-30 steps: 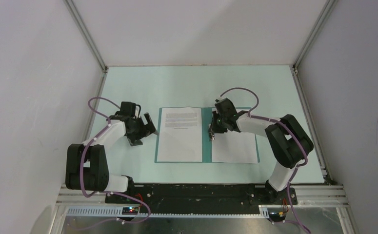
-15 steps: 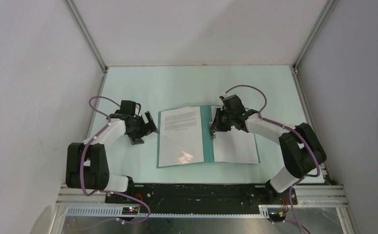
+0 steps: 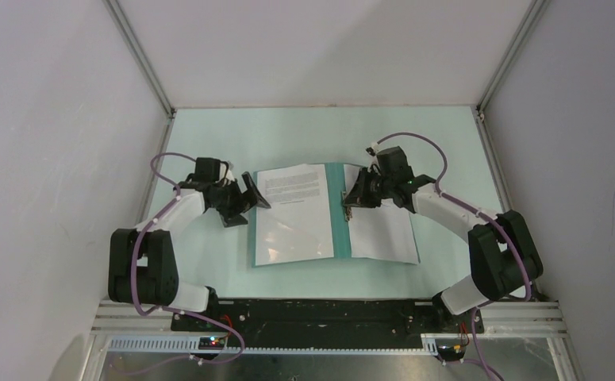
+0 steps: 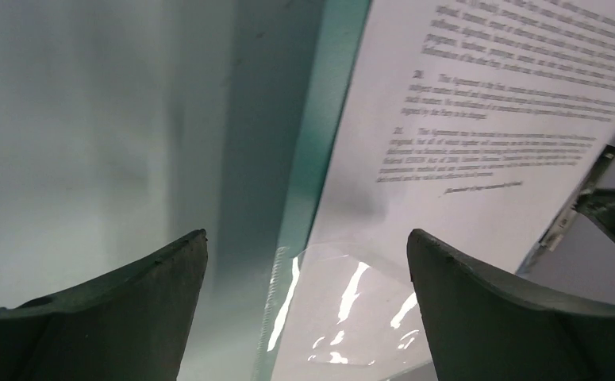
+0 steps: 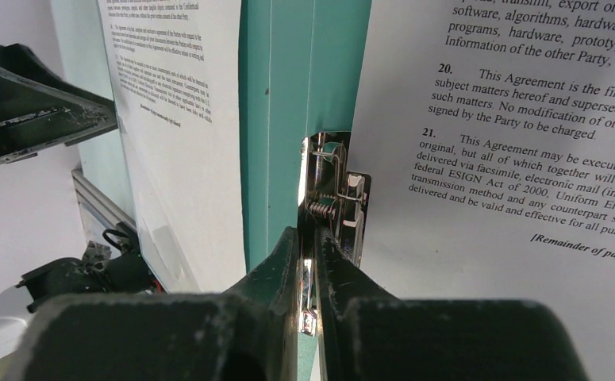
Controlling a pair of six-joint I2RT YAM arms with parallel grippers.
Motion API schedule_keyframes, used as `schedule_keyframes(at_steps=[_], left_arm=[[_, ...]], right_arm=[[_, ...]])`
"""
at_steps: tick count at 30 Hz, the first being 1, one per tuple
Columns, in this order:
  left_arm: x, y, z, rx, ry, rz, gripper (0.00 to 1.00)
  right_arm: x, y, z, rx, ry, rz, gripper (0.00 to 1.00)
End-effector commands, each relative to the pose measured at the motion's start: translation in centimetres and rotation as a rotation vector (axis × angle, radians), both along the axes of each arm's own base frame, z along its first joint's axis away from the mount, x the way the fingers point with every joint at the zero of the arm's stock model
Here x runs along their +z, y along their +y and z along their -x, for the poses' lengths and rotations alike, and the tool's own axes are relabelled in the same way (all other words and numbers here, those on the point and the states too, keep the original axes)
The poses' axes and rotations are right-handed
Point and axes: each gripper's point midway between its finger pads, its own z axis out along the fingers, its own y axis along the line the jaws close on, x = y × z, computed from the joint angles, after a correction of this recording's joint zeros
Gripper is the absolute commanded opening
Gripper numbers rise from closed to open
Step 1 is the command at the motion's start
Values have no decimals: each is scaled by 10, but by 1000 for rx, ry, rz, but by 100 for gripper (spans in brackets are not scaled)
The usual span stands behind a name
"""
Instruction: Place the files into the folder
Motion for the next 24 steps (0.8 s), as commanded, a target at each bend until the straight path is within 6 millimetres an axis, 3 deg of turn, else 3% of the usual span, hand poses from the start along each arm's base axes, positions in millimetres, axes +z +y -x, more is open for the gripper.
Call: schedule_keyframes(at_steps=[1,9,14,21,24], left_arm=[[29,-25,-15,-69,-119,164,100],[73,-38,-12,-78,-225,275,100],[111,-33,-5,-24,-357,264,100],[161,-43,-1,-25,-499,258,100],[177,-60,2,-60,-539,248,100]], right_arm=[[30,7,0,24,-43,-87,0],[22,8,-5,3,-19,-88,0],[-5,6,-12,-50,1,-8,0],[-37,49,-13,-70,14,17,0],[-39,78,-11,-66,13,-27,0]])
